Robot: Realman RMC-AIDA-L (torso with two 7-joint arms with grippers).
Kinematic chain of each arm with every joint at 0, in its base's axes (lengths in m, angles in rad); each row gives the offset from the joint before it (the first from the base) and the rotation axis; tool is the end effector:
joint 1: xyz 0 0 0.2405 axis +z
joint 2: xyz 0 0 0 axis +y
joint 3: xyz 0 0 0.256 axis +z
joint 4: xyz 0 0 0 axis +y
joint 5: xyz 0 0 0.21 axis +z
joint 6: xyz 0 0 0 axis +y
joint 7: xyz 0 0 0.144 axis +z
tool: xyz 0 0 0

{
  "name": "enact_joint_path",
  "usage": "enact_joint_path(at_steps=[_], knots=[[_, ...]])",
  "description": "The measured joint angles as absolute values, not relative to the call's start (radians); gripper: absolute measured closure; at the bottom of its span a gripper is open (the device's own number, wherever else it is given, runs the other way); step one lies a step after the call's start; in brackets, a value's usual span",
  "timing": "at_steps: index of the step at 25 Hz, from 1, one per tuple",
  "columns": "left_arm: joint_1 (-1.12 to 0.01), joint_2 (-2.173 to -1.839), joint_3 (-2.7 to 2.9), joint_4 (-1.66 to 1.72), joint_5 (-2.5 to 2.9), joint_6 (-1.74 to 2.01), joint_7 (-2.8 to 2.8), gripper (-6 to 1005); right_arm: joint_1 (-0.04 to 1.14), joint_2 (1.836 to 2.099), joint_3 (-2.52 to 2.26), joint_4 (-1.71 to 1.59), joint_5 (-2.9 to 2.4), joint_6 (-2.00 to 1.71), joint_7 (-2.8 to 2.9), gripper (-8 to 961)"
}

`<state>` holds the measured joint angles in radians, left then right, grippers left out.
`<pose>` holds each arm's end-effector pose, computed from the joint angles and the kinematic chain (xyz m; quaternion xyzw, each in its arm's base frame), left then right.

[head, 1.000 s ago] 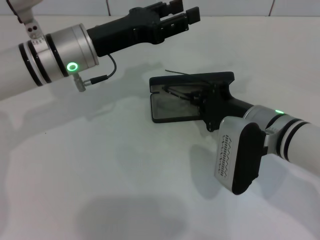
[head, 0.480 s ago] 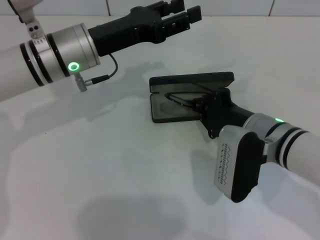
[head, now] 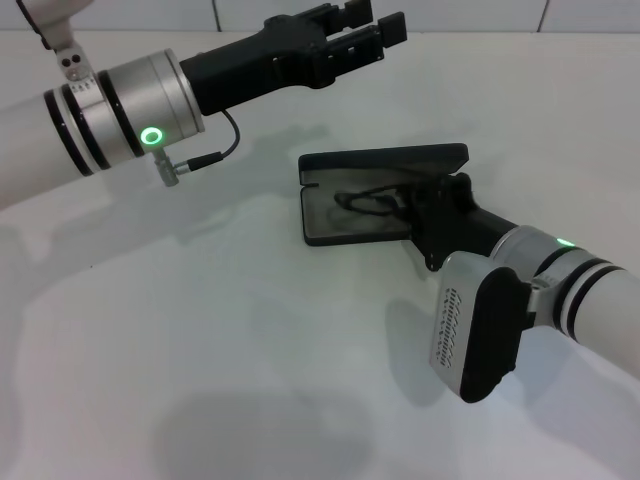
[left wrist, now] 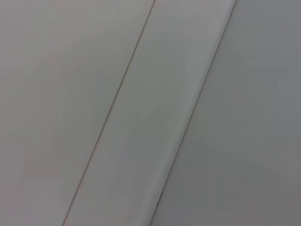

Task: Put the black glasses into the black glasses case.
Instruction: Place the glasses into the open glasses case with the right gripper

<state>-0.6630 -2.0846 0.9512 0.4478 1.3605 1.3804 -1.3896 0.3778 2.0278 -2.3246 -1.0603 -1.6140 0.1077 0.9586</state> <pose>-0.1850 0.3799 -0.0168 -0.8543 -0.2515 -0.4311 0.1452 0.1881 0.3280 -0.1277 -0.8702 -0.2846 -0.0875 0.3926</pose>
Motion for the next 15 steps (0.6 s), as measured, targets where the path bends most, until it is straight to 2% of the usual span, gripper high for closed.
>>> enact_joint_path(at_steps=[3, 8, 15], knots=[[-0.660, -2.086, 0.951, 0.445, 1.360, 1.381, -1.382, 355, 0.375, 2.028, -2.338, -1.061, -1.605, 0.134, 0.959, 845], [-0.658, -2.086, 0.949, 0.441, 1.359, 1.381, -1.380, 355, 0.354, 2.027, -2.329, -1.083, -1.575, 0.086, 0.961, 646], [-0.658, -2.086, 0.948, 0.439, 1.360, 1.374, -1.380, 356, 0.350, 2.025, -2.279, -1.093, -1.499, 0.010, 0.962, 618]])
